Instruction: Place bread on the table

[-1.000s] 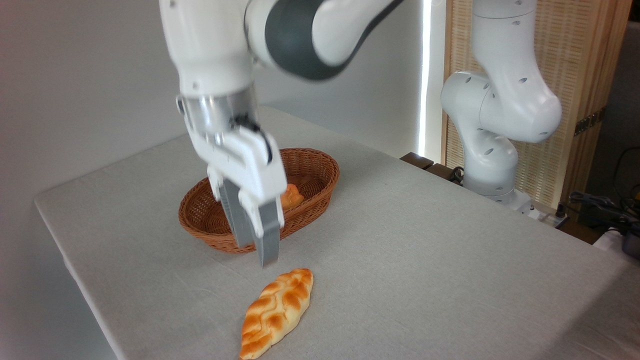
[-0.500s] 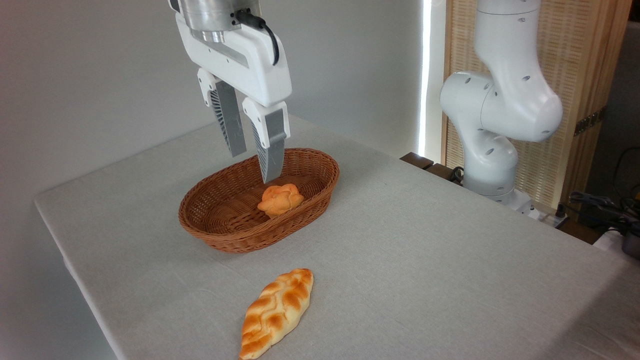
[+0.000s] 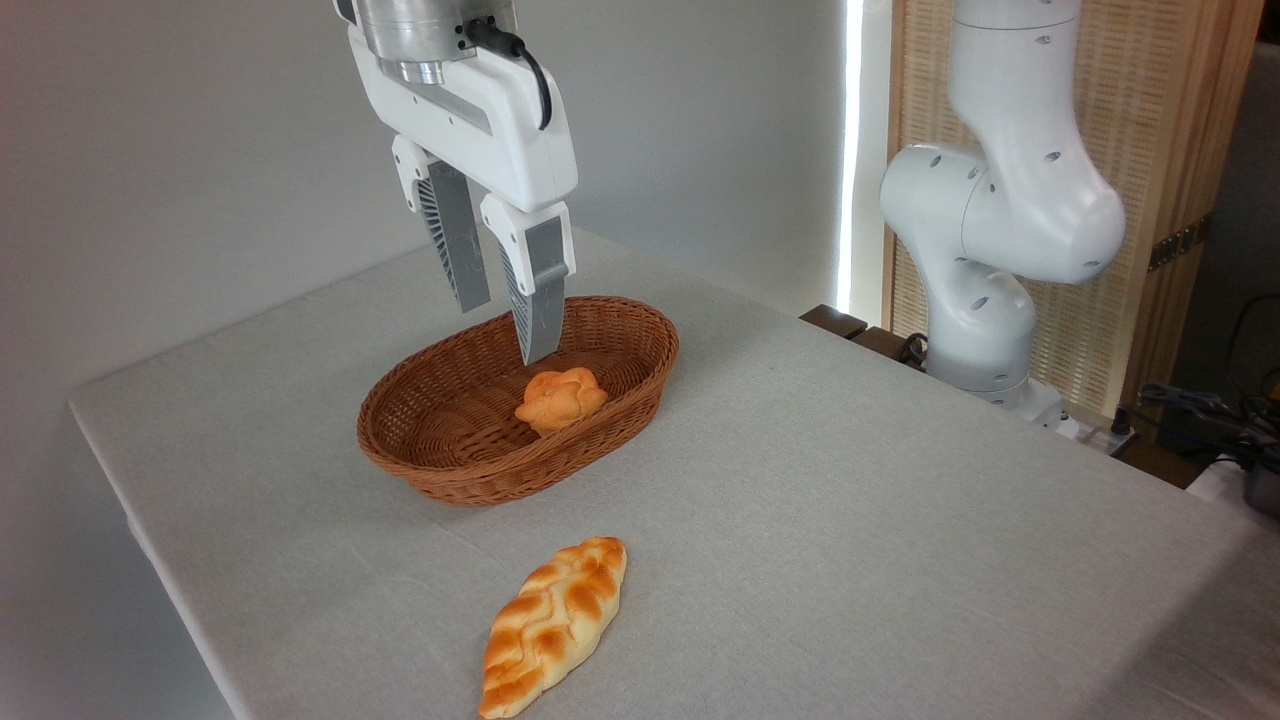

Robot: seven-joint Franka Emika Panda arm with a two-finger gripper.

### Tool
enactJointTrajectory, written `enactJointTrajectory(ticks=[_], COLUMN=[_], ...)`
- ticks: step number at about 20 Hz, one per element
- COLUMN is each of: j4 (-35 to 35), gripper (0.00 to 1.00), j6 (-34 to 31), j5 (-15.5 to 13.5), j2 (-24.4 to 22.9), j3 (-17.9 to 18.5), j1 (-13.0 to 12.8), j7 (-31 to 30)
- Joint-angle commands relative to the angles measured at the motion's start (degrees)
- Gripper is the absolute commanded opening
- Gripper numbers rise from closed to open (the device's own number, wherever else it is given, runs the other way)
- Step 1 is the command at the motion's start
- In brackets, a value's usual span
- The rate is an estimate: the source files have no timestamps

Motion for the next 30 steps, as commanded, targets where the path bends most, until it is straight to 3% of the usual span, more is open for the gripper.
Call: enactJointTrajectory(ticks=[1,22,30], j4=[0.3,0.3,-2.0], gripper=[1.00,1.00,1.00], j6=[-0.4,-0.4,4.0], j5=[0.2,0.2,0.1], j2=[0.0,0.0,-1.5], j3=[0.0,0.2,0.3], j1=[0.4,0.4,0.3], j7=[0.4,0.5,0.4])
